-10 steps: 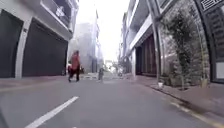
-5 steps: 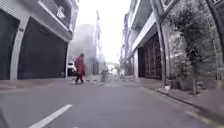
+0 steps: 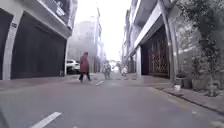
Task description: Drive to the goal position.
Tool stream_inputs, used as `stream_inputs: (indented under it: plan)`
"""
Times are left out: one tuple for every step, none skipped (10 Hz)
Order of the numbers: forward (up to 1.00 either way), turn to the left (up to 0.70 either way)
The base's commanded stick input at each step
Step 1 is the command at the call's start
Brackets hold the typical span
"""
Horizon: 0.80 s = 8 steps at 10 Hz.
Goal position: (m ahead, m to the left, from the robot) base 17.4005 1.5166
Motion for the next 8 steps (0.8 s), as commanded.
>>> stream_inputs:
  plan:
    - [1.0,0.0]
    - [1.0,0.0]
    - [1.0,0.0]
    - [1.0,0.0]
    - [1.0,0.0]
    - [1.0,0.0]
    - [1.0,0.0]
    - [1.0,0.0]
